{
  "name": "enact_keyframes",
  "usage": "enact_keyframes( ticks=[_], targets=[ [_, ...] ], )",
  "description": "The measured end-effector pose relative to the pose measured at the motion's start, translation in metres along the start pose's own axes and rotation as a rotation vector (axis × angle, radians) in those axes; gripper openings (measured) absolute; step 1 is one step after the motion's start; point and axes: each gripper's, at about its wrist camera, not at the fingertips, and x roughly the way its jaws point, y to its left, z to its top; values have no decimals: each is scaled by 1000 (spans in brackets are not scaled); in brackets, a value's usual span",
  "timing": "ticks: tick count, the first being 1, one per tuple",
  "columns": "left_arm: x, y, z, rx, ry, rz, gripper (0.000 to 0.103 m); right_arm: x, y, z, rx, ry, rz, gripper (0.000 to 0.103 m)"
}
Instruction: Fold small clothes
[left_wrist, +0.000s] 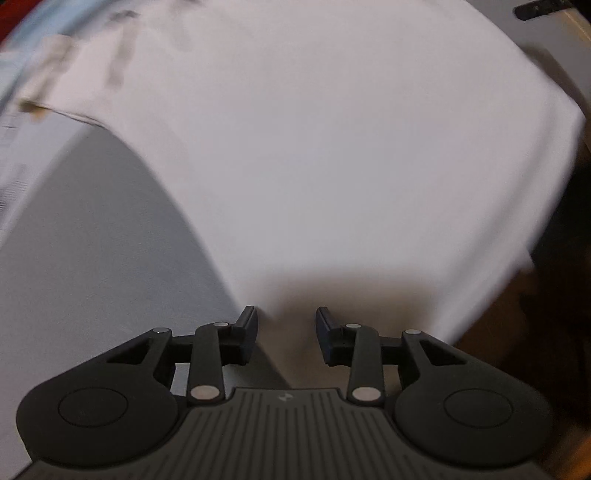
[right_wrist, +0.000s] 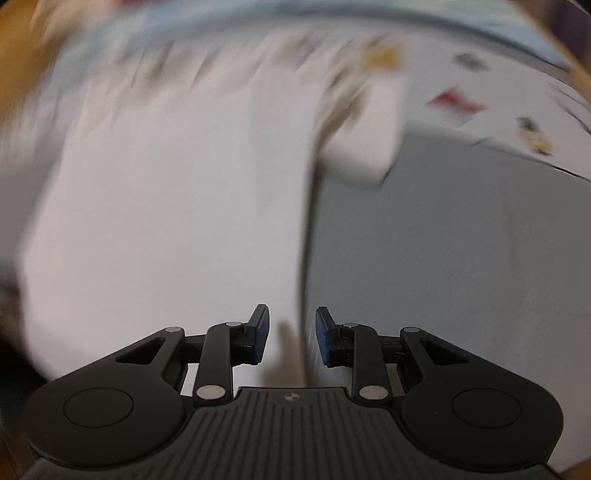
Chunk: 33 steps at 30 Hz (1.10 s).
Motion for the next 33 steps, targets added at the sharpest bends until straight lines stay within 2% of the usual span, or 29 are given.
enact_keyframes(
  ticks=[1,4,8,9,11,12,13,16,17,18,21,23,24,27,29,30,33],
  targets=[
    [-8,9,6,-43,-43,13,39,-3,-11,13,70,-67,5,0],
    [-24,34,26,-156,-151,54,40,2,-37,37,229,-181,23,0],
    [-22,61,56,-284,-177,116,40,31,-54,69,331,-234,-81,3],
    [-21,66,61,-322,-173,129,42,41,-59,76,345,-225,-86,7],
    [-18,76,73,-391,-165,135,42,61,-66,84,340,-194,-95,23],
    [-16,82,80,-408,-172,126,42,71,-67,89,322,-180,-114,35],
    [-20,77,81,-414,-189,113,42,76,-65,92,305,-165,-134,41],
    [-32,67,88,-405,-246,80,42,110,-63,104,253,-101,-201,41],
    [-31,65,92,-407,-251,77,42,112,-59,104,234,-108,-212,36],
    [-29,68,96,-410,-252,77,42,113,-55,108,200,-125,-218,0],
    [-27,74,106,-424,-252,80,42,104,-49,125,158,-146,-164,0],
    [-30,79,110,-446,-273,71,42,80,-55,134,161,-236,-170,0],
    [-32,80,113,-461,-285,61,42,63,-64,137,191,-303,-184,0],
    [-32,86,121,-487,-298,48,42,-1,-114,128,377,-604,-291,0],
    [-32,83,125,-486,-306,40,42,-27,-164,108,540,-730,-359,1],
    [-33,81,128,-481,-310,31,42,-27,-186,98,610,-724,-385,3],
    [-31,72,135,-464,-308,14,42,-5,-244,58,818,-566,-423,7]
  ],
)
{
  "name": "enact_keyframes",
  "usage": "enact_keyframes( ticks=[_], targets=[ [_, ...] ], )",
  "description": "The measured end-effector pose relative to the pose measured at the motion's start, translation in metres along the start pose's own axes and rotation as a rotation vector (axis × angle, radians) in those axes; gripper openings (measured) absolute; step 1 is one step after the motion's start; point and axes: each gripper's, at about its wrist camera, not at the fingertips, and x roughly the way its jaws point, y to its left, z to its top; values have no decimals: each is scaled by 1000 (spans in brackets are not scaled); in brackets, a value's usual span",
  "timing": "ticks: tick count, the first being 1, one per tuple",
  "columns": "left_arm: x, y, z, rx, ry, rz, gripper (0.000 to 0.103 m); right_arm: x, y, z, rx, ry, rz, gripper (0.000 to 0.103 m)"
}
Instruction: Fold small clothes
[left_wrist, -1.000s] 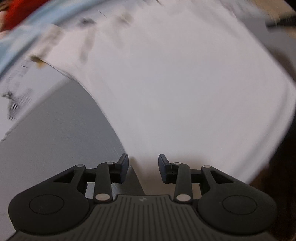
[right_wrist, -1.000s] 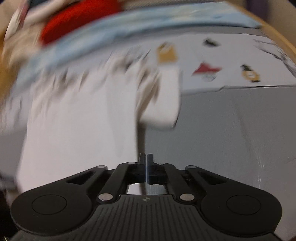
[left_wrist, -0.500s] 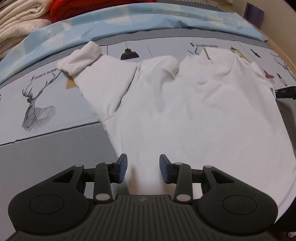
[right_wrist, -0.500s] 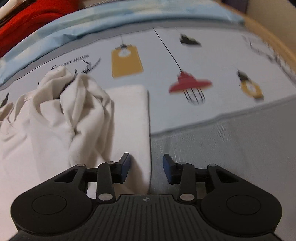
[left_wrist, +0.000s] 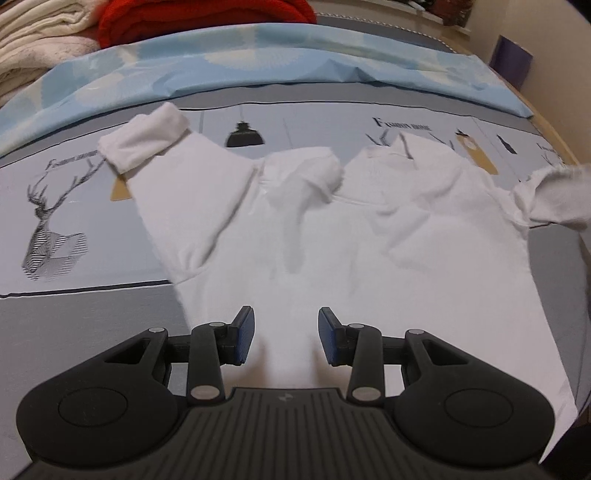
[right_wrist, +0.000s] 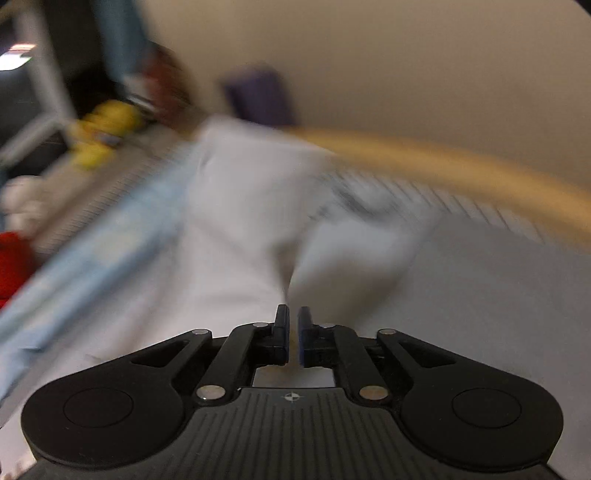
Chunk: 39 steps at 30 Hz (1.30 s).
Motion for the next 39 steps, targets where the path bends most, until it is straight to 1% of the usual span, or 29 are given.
enact_keyframes(
  ticks=[2,3,4,7,9,10,12,14,17,18,19,21,23,24,25,26,27,29,30,33,34,35,36,37,38,39],
  targets=[
    [4,-7,1,13,0,-7,42,14,-29,-12,64,84,-36,7],
    [7,-11,2,18,7,-5,42,21,-39,-17,84,124,-27,7],
    [10,-13,2,20,14,-1,42,24,-45,-21,93,139,-12,7],
    [18,-21,4,28,20,1,42,28,-50,-23,110,140,35,7],
    [24,-24,5,36,28,7,42,25,-48,-20,168,122,68,9],
    [26,-25,6,39,30,10,42,23,-45,-18,198,109,97,9],
    [30,-27,7,38,36,14,42,18,-45,-11,249,46,154,10],
    [33,-28,7,37,40,17,42,26,-37,0,268,20,189,13],
    [37,-29,6,43,53,27,42,53,-30,9,329,53,186,16],
    [38,-29,6,45,56,30,42,62,-31,9,342,69,182,20],
    [39,-28,6,46,58,34,42,70,-31,9,340,83,171,25],
    [41,-27,6,49,61,41,42,86,-26,7,315,121,135,30],
    [41,-26,8,49,60,47,42,95,-20,6,308,122,131,29],
    [41,-25,9,49,60,49,42,99,-14,7,296,110,123,23],
    [42,-24,9,48,59,49,42,100,-10,8,278,101,109,13],
    [42,-24,10,46,60,51,42,102,-6,11,257,93,92,5],
    [42,-23,11,44,60,51,42,98,-4,13,256,68,83,5],
    [41,-23,13,42,56,49,42,85,2,26,277,-13,124,4],
    [40,-23,13,42,52,48,42,72,6,35,284,-79,165,4],
    [38,-23,16,39,43,40,42,23,12,60,270,-314,319,4],
    [37,-23,16,39,40,36,42,12,7,62,283,-370,335,4],
    [36,-23,17,38,38,35,42,7,-1,61,309,-398,323,4],
    [36,-24,17,38,36,34,42,6,-11,56,336,-407,291,4],
    [35,-25,17,38,33,32,42,9,-21,50,355,-398,237,4],
    [34,-26,16,40,32,29,42,16,-32,43,362,-355,155,4],
    [33,-27,16,45,31,27,42,30,-43,35,371,-273,69,4]
  ],
)
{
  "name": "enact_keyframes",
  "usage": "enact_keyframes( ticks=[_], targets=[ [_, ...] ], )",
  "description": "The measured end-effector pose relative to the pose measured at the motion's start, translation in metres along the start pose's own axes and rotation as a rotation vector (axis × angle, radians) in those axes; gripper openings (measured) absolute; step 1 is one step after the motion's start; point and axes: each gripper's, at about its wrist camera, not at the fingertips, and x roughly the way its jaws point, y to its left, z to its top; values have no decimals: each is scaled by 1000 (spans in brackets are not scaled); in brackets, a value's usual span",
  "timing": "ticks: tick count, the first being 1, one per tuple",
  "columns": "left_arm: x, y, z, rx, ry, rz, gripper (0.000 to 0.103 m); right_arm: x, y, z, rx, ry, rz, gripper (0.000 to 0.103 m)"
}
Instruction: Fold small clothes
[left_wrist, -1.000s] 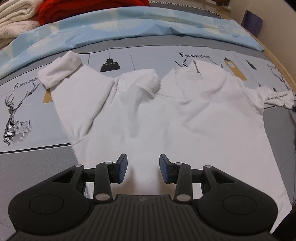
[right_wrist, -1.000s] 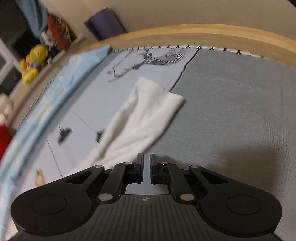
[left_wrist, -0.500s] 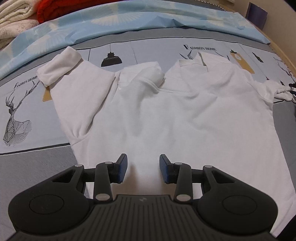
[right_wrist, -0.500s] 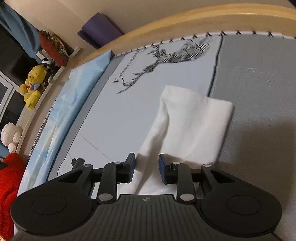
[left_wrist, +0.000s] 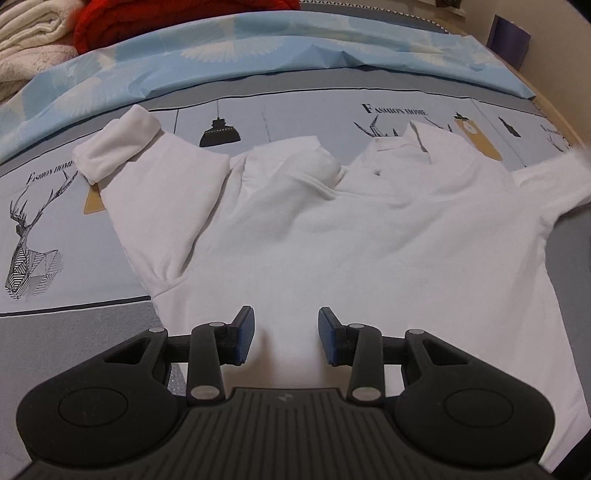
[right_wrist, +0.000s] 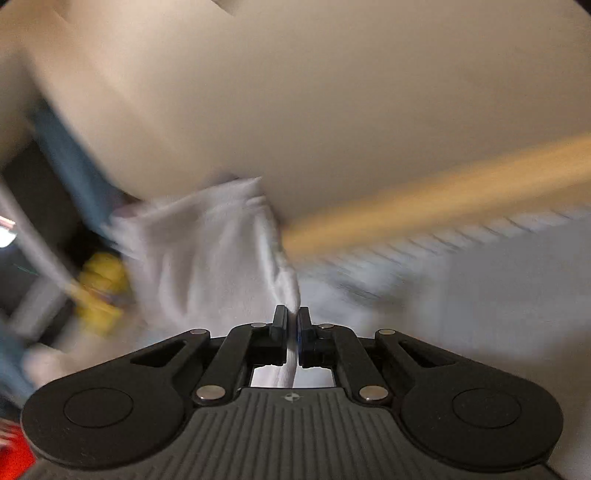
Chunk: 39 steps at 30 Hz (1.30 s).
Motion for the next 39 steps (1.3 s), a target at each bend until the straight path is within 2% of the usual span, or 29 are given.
enact_keyframes(
  ticks=[2,3,5,8,11,12,14,15,16,23,26,29,32,34,35,36,37,38,39],
  targets=[
    [-1,-2,-3,8,-1,0,42,20,-35,-13,57,148,-106,4],
    [0,-2,-4,9,1,3,42,23,-48,-17,79,173,-152,4],
    [1,0,-6,8,7,10,42,19,-67,-21,113,159,-217,4],
    [2,6,-8,4,14,20,42,8,-66,-14,86,85,-275,4],
    [1,12,-7,-15,10,19,42,2,-67,-11,105,77,-315,5],
    [1,13,-7,-18,10,18,42,6,-69,-10,92,81,-346,8],
    [-1,12,-7,-16,6,10,42,1,-71,-8,66,22,-429,20],
    [-2,11,-7,-14,3,4,42,-1,-74,-5,62,7,-431,31],
    [-3,11,-7,-11,1,-1,42,-3,-79,-2,70,2,-411,32],
    [-2,12,-7,-9,8,-1,42,-17,-102,22,101,-70,-359,32],
    [-1,11,-5,-5,7,-2,42,-23,-96,26,52,-84,-278,32],
    [1,7,-4,0,8,-5,42,-9,-91,28,92,34,-244,32],
    [4,3,-2,7,14,-7,42,-11,-85,29,102,54,-196,32],
    [5,1,-1,9,16,-9,42,-16,-77,24,86,99,-181,32],
    [6,0,0,8,17,-10,42,-22,-70,19,81,130,-207,31],
    [6,-1,1,7,15,-11,42,-29,-65,14,88,134,-274,35],
    [6,-1,3,4,13,-12,42,-38,-62,6,107,142,-358,43],
    [5,-1,6,-1,8,-15,42,-45,-67,-2,165,161,-432,46],
    [4,-3,8,-4,1,-19,42,-50,-74,-7,234,172,-462,46]
  ],
)
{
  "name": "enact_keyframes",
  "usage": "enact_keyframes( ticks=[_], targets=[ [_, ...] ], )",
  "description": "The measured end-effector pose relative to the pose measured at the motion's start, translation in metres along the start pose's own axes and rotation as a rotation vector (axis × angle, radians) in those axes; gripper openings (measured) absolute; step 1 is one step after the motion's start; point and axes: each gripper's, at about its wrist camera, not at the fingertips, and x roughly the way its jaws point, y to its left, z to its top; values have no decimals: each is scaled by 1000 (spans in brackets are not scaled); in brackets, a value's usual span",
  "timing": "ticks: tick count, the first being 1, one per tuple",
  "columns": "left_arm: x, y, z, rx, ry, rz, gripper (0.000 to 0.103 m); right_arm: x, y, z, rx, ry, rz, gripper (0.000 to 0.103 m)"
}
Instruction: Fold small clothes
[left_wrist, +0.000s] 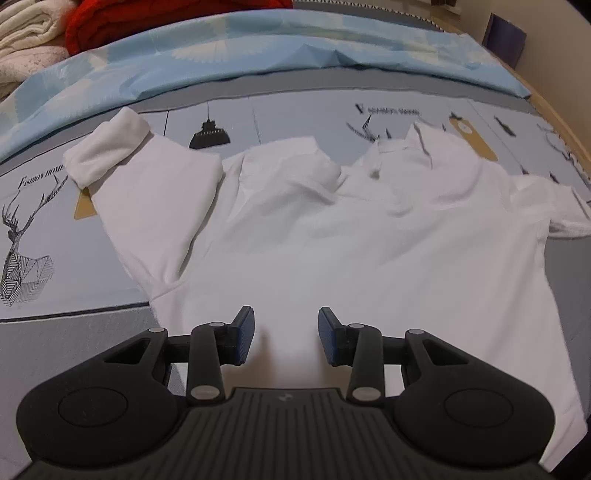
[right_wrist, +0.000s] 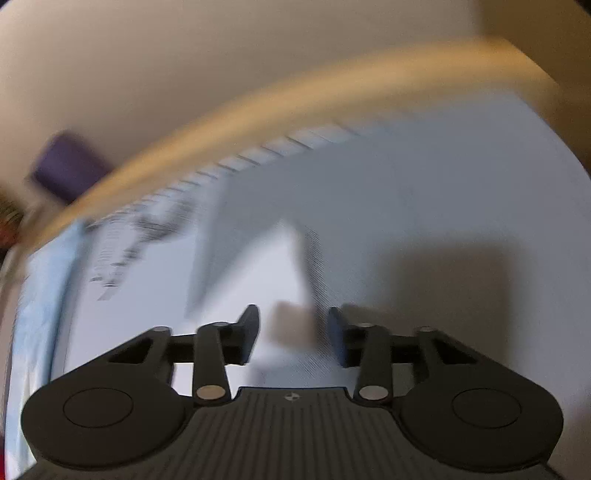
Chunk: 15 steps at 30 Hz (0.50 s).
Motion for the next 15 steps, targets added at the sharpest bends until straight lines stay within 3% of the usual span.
enact_keyframes(
  ticks=[3,5,6,7,9,10,11,13,14,15],
  targets=[
    [-4,-7,2,13,-17,-18,42,8,-5,-2,30,4,10,47],
    [-4,-10,0,26,-13,-21,42,10,0,5,34,-4,109,42],
    [-4,-10,-1,30,-10,-19,42,15,4,8,24,-2,142,17],
    [-4,-9,-2,30,-8,-15,42,19,10,9,-10,-3,126,1],
    [-4,-5,-3,22,-7,-7,42,23,15,10,-22,-3,101,1],
    [-5,-3,-3,16,-7,-4,42,24,15,14,8,-9,143,1],
    [-5,-1,-3,13,-7,-2,42,22,18,21,39,-46,216,1],
    [-6,2,-4,11,-9,-2,42,4,29,37,-7,-224,415,8],
    [-6,2,-4,10,-8,-1,42,-6,35,39,-58,-294,436,16],
    [-6,3,-5,10,-6,-1,42,-14,38,40,-84,-333,430,45]
  ],
)
